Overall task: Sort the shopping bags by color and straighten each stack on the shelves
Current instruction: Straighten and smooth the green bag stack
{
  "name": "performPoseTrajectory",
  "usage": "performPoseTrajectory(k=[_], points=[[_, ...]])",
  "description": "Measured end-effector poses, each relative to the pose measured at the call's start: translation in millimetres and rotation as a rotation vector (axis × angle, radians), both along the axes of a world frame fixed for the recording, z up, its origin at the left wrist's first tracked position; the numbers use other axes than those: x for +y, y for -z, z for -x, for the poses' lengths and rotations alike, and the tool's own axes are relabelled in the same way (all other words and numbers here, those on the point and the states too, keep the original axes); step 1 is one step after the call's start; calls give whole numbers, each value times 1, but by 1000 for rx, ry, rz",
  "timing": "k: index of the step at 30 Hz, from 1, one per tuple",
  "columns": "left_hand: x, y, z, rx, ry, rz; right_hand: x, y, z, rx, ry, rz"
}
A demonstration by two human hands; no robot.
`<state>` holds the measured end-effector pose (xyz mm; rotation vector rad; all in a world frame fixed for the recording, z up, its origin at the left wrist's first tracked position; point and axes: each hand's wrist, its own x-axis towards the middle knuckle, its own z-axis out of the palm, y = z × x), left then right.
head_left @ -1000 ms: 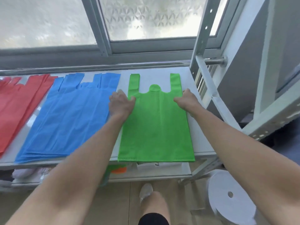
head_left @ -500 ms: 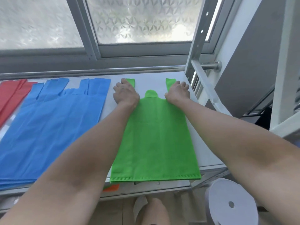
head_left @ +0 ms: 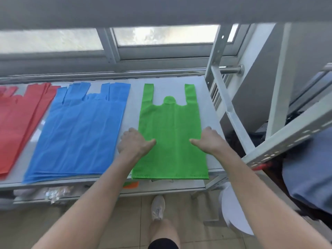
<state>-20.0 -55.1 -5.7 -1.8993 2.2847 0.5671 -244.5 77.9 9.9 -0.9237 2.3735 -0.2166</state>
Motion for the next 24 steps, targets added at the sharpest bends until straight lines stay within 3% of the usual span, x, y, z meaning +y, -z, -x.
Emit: performPoseTrajectory(k=[7,13,17,20,24], points=[[50,-22,-29,-100,-61,-147,46,4,-35,22,-35,-75],[56,-22,-28,111,-194,-230,49,-1,-40,-33,18,68],[63,-19,-39,423,-384,-420,56,0,-36,-380,353,271],[68,-6,-50,561,-428,-527,66,8,-35,-546,437,237],[66,7,-44,579,-371,-435,69,16,-32,-372,361,237]])
